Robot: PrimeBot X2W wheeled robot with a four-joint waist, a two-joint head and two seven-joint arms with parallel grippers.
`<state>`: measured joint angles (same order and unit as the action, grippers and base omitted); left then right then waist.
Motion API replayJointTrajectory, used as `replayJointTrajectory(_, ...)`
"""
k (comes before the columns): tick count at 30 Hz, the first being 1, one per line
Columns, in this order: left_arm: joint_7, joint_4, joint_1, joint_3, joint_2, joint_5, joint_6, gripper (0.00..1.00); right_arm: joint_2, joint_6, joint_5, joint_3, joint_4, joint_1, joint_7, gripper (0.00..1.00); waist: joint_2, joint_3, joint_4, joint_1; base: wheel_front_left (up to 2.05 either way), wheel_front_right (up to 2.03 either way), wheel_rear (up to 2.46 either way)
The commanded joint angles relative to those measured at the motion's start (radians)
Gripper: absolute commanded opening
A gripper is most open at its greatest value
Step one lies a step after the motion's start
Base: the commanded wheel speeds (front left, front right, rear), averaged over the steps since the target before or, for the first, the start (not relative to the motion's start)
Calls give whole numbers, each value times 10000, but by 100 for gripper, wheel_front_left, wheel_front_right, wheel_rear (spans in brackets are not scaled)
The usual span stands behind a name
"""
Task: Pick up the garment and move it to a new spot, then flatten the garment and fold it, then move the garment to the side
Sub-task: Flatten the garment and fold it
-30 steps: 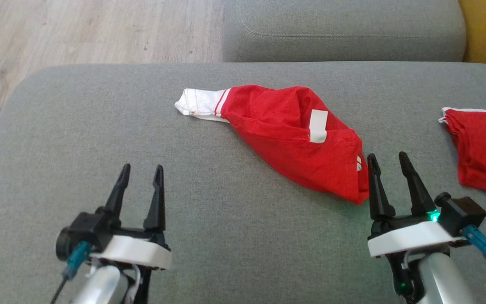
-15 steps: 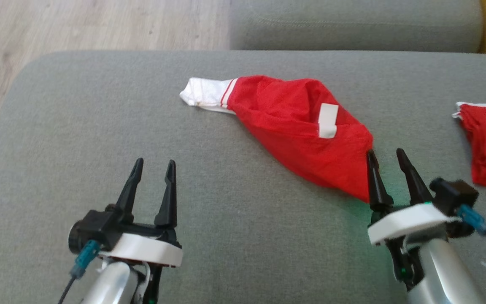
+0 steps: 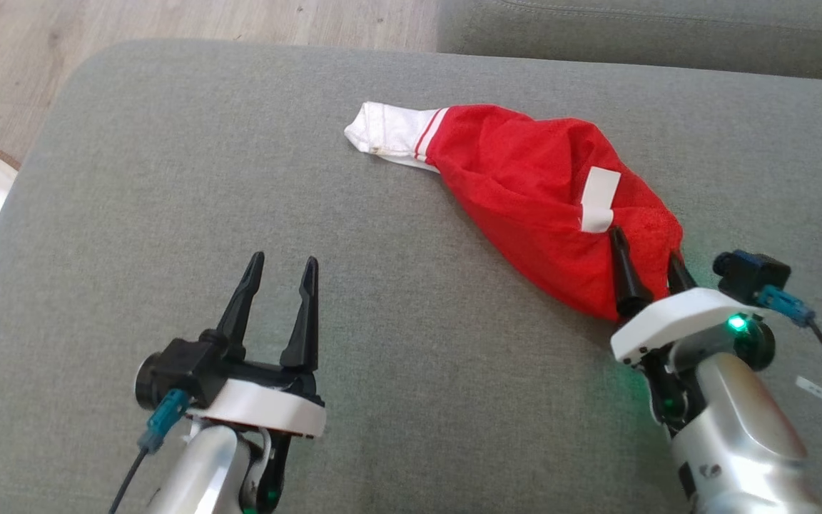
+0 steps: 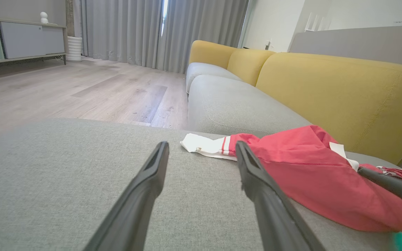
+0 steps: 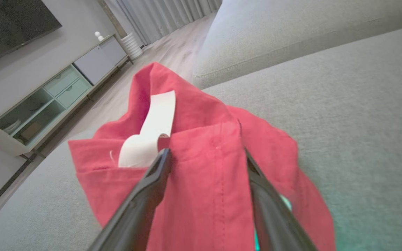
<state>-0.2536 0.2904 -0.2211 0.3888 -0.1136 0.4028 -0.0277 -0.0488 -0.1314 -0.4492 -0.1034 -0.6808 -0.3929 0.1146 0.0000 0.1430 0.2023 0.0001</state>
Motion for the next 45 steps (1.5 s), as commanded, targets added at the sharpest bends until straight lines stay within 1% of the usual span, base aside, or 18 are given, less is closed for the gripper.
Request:
replayJointTrajectory(1, -81, -199, -393, -418, -13, -102, -51, 100, -14, 7, -86, -431, 218, -430, 161, 0, 0, -3, 18, -1, 0, 0, 0)
replayJointTrajectory(6, -82, -70, -285, -662, 60, -212, -116, 100, -14, 7, 402, -1201, 451, -634, 787, 0, 0, -177, -156, -1, 0, 0, 0)
replayJointTrajectory(10, -82, -22, -201, -805, 133, -246, -195, 100, -14, 7, 588, -1838, 1227, -794, 974, 0, 0, -360, -368, -1, 0, 0, 0)
replayJointTrajectory(14, -82, -8, -115, -915, 204, -288, -267, 100, -15, 7, 506, -2450, 2390, -1226, 617, 0, 0, -507, -529, -1, 0, 0, 0)
replayJointTrajectory(17, -82, -21, -99, -985, 255, -318, -319, 100, -71, 7, 343, -2498, 3269, -1906, 67, 0, 0, -506, -558, -1, 0, 0, 0)
replayJointTrajectory(20, -82, -54, -144, -1008, 321, -351, -375, 100, -246, 7, 42, -1928, 3712, -2848, -684, 0, 0, -376, -472, -1, 0, 0, 0)
replayJointTrajectory(23, -82, -73, -256, -946, 406, -380, -448, 100, -871, 7, 330, -1062, 3509, -3925, -1293, 0, 0, -124, -242, -1, 0, 0, 0)
replayJointTrajectory(24, -82, -72, -296, -916, 434, -384, -471, 100, -1085, 7, 389, -664, 3289, -4260, -1452, 0, 0, -23, -143, -1, 0, 0, 0)
replayJointTrajectory(27, -82, -53, -429, -842, 506, -389, -527, 100, -1986, 7, 972, 342, 2367, -5192, -1631, 0, 0, 265, 172, -1, 0, 0, 0)
replayJointTrajectory(29, -82, -32, -507, -793, 543, -389, -561, 100, -2631, 7, 1519, 948, 1609, -5738, -1537, 0, 0, 448, 369, -1, 0, 0, 0)
replayJointTrajectory(30, -82, -32, -507, -793, 543, -389, -561, 100, -2631, 7, 1519, 948, 1609, -5738, -1537, 0, 0, 448, 369, -1, 0, 0, 0)
replayJointTrajectory(34, -82, 10, -617, -714, 591, -384, -618, 100, -3660, 7, 2906, 2122, -271, -6562, -1325, 0, 0, 733, 663, -1, 0, 0, 0)
replayJointTrajectory(35, -82, 12, -643, -694, 599, -381, -631, 100, -3833, 7, 3314, 2297, -771, -6670, -1366, 67, 0, 786, 716, -1, 0, 0, 0)
replayJointTrajectory(36, -82, 14, -665, -673, 606, -379, -643, 100, -3942, 7, 3617, 2410, -1327, -6769, -1552, 100, 0, 825, 761, -1, 0, 0, 0)
replayJointTrajectory(38, -82, 17, -697, -638, 617, -369, -655, 100, -4063, 7, 4132, 2474, -2120, -6913, -1712, 100, 0, 883, 799, -1, 0, 0, 0)
replayJointTrajectory(40, -82, 19, -718, -619, 624, -348, -657, 100, -4008, 7, 4406, 2660, -2631, -7021, -1637, 100, 0, 912, 773, -1, 0, 0, 0)
replayJointTrajectory(42, -82, 39, -742, -631, 627, -338, -651, 100, -3799, 7, 4582, 2651, -2992, -7033, -1454, 100, 0, 898, 680, -1, 0, 0, 0)
replayJointTrajectory(45, -82, 46, -773, -717, 630, -312, -638, 100, -3238, 7, 4598, 2187, -3383, -6951, -864, 100, 0, 721, 373, -1, 0, 0, 0)
